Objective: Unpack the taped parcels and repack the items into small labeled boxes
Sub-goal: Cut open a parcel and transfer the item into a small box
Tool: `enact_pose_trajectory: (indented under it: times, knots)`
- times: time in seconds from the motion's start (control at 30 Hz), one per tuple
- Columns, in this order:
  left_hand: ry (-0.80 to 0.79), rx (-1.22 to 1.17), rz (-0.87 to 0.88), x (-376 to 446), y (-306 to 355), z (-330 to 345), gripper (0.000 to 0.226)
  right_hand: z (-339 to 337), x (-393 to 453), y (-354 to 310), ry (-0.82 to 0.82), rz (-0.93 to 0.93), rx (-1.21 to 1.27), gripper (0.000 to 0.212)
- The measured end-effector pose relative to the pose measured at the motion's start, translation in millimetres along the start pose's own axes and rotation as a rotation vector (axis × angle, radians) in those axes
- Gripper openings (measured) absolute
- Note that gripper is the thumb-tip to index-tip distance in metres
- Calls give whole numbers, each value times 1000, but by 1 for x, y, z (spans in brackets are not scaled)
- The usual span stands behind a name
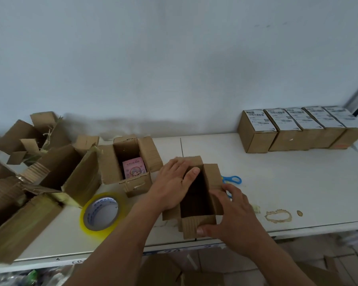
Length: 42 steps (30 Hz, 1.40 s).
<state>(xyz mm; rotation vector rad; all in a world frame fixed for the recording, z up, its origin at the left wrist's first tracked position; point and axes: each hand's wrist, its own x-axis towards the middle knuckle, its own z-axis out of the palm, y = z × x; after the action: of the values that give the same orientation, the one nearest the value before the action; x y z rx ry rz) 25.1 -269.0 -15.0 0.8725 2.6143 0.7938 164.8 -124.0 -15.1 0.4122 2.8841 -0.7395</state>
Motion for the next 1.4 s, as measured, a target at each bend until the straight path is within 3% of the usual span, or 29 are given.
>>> enact_pose_trajectory:
  times: [0.13,0.33,0.43,0.53,0.67,0.97,1.07,1.17,1.23,1.4]
  knots:
    - [113,-147,-11,-20,8,-22,63,-17,0,-8,-85,14,-42,92]
    - [295,-193,-17,-55,-3,-57,41,-60,0,-46,-82,-44,-87,58]
    - [448,-97,-49,-62,-24,-69,39,-78,13,-83,-58,-88,-57,43]
    - [509,125,-150,-63,-52,-77,42,-77,36,-118,-15,-139,-14,43]
    - [478,207,-276,-57,-92,-73,42,-54,75,-167,-48,-153,132,33]
    - [404,-169,-374,-60,-126,-67,34,19,154,-214,-189,228,506,24]
    - [322,-213,-426,-58,-133,-62,37,30,170,-219,-252,244,433,36]
    - [292,-243,-453,-51,-134,-56,44,33,174,-226,-284,278,375,26]
    - [292,-245,-458,-48,-130,-55,45,33,174,-227,-306,317,338,31]
    - [293,-293,-478,-41,-123,-54,50,32,182,-219,-316,419,504,31]
